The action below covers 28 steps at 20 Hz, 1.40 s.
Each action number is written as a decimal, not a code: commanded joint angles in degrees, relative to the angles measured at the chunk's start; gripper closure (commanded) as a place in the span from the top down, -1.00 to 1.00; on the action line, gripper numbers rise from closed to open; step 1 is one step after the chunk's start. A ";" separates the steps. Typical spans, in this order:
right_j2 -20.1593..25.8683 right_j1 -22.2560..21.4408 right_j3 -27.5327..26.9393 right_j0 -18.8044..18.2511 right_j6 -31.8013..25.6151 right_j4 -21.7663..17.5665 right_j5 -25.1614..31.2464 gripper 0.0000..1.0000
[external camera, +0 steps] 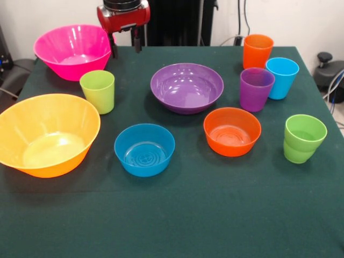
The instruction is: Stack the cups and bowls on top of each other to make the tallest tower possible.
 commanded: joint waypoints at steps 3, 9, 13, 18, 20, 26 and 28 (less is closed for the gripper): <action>-0.27 2.73 -0.35 0.77 -15.06 -5.94 0.31 1.00; 2.71 2.27 -1.72 -1.00 -20.14 -4.55 0.79 1.00; 7.90 2.53 -1.30 -5.08 -27.92 -0.22 3.37 1.00; 10.15 4.55 -3.16 -7.63 -29.22 0.65 2.88 1.00; 9.75 5.07 -3.83 -7.74 -29.85 -0.79 2.44 1.00; 10.92 5.12 -3.30 -7.45 -29.63 -1.07 0.34 1.00; 10.81 5.45 -3.69 -7.09 -29.33 -1.61 -0.47 1.00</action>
